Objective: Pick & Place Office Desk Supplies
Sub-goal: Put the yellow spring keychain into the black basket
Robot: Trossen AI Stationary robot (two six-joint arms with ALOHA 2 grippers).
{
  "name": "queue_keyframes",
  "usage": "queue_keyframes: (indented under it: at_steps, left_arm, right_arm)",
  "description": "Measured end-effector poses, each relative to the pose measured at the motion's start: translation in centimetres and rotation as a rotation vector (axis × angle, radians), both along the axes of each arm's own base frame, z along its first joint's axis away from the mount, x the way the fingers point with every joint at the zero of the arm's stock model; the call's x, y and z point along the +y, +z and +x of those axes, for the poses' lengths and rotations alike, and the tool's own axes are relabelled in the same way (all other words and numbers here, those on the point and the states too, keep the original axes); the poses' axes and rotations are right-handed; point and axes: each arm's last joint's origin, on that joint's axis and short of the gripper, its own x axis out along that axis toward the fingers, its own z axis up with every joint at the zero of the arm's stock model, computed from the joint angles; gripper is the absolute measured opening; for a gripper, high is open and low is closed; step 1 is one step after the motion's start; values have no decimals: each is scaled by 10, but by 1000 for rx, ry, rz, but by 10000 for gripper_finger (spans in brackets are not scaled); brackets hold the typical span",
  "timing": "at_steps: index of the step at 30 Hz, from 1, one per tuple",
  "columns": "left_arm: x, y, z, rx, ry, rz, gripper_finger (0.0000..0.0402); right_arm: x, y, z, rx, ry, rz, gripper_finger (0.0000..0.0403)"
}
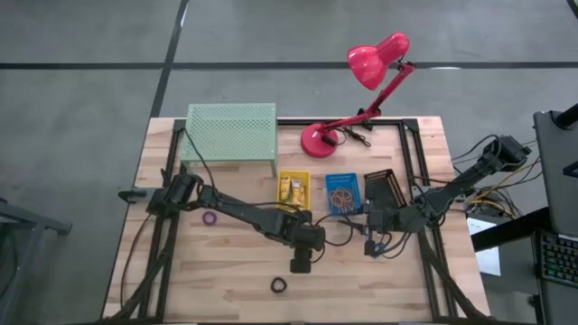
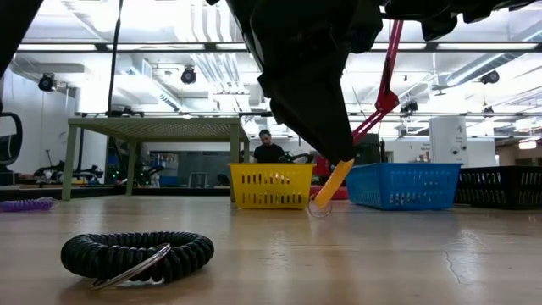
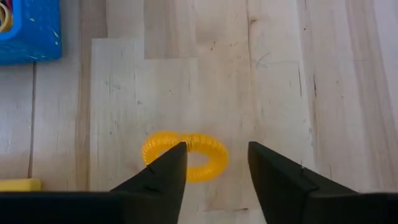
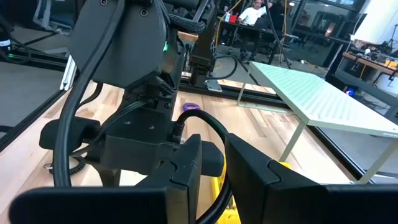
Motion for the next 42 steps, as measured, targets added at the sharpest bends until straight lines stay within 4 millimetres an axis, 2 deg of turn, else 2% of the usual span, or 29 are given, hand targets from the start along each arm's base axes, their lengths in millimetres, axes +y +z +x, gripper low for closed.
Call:
queue_keyframes:
  at_steps: [7, 13, 18, 21, 29, 35, 42]
  left_arm:
    - [0, 0, 0, 0, 0, 0, 234]
    - [0, 0, 0, -1, 3, 3, 264]
    - [-2, 2, 2, -27, -10, 2, 271]
    - [-8, 9, 5, -63, -57, 16, 269]
    - [-21, 22, 15, -252, -144, 40, 271]
    - [-21, 6, 14, -292, -146, 33, 269]
    - [-16, -24, 3, -261, -125, 42, 269]
  right_arm:
    - [0, 0, 0, 0, 0, 0, 68]
    - [0, 0, 0, 1, 0, -1, 68]
    - [0, 0, 0, 0, 0, 0, 68]
    - [0, 0, 0, 0, 0, 0, 68]
    - [0, 0, 0, -1, 1, 1, 68]
    - [0, 0, 0, 1, 0, 0, 68]
    - [0, 0, 0, 1, -1, -1, 68]
